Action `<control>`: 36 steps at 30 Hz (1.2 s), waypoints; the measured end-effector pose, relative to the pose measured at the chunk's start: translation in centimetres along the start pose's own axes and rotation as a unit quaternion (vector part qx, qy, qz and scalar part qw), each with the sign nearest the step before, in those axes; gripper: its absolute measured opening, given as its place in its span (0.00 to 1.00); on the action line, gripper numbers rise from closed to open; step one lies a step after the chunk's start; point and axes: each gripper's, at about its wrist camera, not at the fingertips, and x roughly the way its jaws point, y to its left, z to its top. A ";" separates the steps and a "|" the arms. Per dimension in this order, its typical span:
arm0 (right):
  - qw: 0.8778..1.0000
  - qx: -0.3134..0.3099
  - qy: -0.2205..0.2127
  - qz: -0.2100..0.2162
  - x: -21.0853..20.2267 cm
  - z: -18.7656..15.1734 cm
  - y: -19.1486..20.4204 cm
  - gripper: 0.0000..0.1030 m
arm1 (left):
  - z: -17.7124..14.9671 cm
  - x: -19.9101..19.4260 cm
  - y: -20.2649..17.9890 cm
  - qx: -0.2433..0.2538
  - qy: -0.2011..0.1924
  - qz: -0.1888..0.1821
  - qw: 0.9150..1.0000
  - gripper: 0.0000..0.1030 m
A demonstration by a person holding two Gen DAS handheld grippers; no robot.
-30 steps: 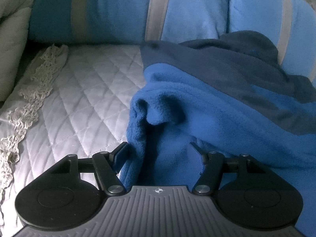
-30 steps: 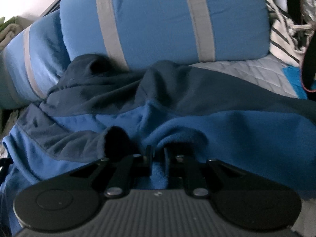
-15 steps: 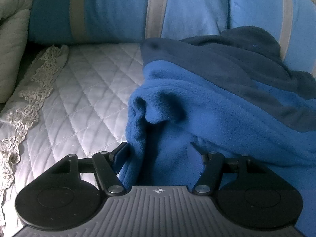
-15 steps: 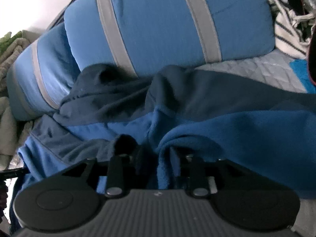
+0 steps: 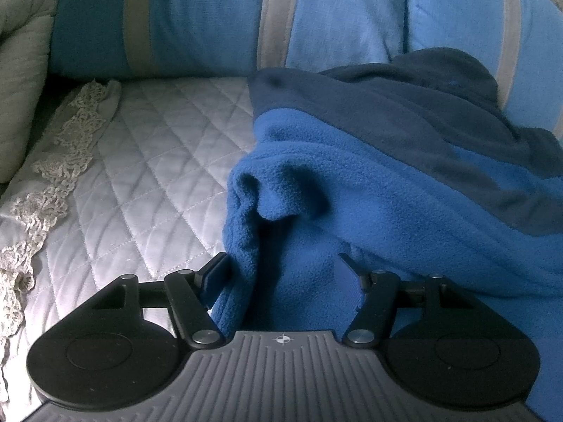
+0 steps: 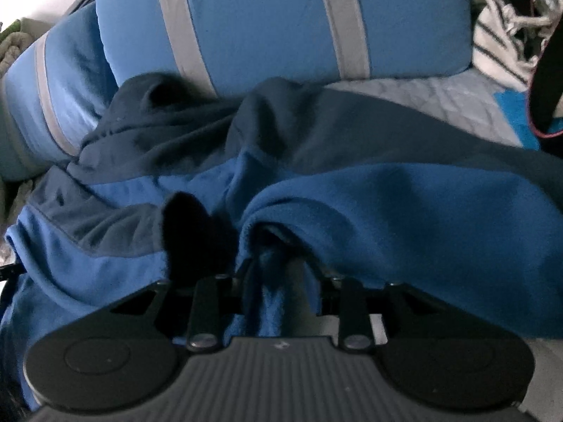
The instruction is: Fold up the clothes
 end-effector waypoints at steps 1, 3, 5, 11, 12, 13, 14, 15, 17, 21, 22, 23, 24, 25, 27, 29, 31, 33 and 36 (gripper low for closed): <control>1.000 -0.001 0.000 0.002 0.0 0.0 0.2 0.45 | 0.0 0.0 0.0 -0.001 0.000 -0.001 1.000 0.63; 1.000 -0.005 0.000 0.007 0.1 0.1 0.5 0.45 | 0.0 0.0 0.1 -0.002 0.000 -0.002 1.000 0.63; 1.000 -0.011 0.000 0.013 0.1 0.0 0.8 0.45 | 0.0 0.0 0.1 -0.002 0.000 -0.001 1.000 0.63; 1.000 -0.008 0.008 0.000 0.3 0.0 0.6 0.45 | -0.1 0.0 -0.1 0.000 0.001 0.000 1.000 0.63; 1.000 -0.004 0.011 0.002 0.4 -0.1 0.5 0.45 | -0.1 0.0 -0.1 0.000 0.001 0.000 1.000 0.63; 1.000 -0.003 0.013 0.005 0.6 -0.1 0.4 0.45 | -0.1 0.0 -0.1 0.000 0.001 0.000 1.000 0.63; 1.000 -0.001 0.013 0.008 0.7 -0.1 0.3 0.45 | -0.1 0.0 -0.1 0.000 0.001 0.000 1.000 0.63; 1.000 0.001 0.014 0.010 0.8 -0.1 0.2 0.46 | -0.1 0.0 -0.1 0.001 0.001 0.000 1.000 0.63; 1.000 0.009 0.016 0.016 1.2 -0.2 0.0 0.46 | -0.1 0.0 -0.2 0.002 0.001 0.000 1.000 0.63; 0.999 0.028 0.015 0.029 1.9 -0.6 -0.5 0.24 | -0.1 0.1 -0.2 0.004 0.001 0.002 1.000 0.63; 0.999 0.032 0.012 0.031 1.9 -0.6 -0.5 0.14 | -0.1 0.1 -0.2 0.004 0.001 0.001 1.000 0.63; 0.999 0.034 0.010 0.030 1.7 -0.5 -0.5 0.12 | -0.1 0.1 -0.2 0.003 0.001 0.001 1.000 0.63; 0.999 0.035 0.005 0.028 1.3 -0.5 -0.4 0.12 | -0.1 0.0 -0.2 0.002 0.001 0.001 1.000 0.63; 0.999 0.035 0.001 0.024 0.9 -0.4 -0.2 0.11 | -0.1 0.0 -0.2 0.001 0.001 0.000 1.000 0.63; 0.999 0.042 -0.008 0.018 0.1 -0.2 -0.2 0.10 | -0.1 -0.1 -0.2 0.001 0.000 -0.002 1.000 0.63; 0.998 0.051 -0.016 0.014 -0.6 0.0 -0.3 0.10 | -0.2 -0.2 -0.2 0.004 -0.001 -0.003 1.000 0.63; 0.999 0.051 -0.016 0.009 -0.6 0.0 -0.3 0.10 | -0.2 -0.3 -0.1 0.002 -0.002 -0.005 1.000 0.63; 0.999 0.049 -0.013 0.002 -0.2 0.0 -0.1 0.12 | -0.1 -0.4 0.1 -0.002 -0.003 -0.008 1.000 0.63; 1.000 0.020 0.004 -0.023 0.0 0.0 0.7 0.39 | -0.1 -0.6 0.4 -0.008 -0.007 -0.011 1.000 0.63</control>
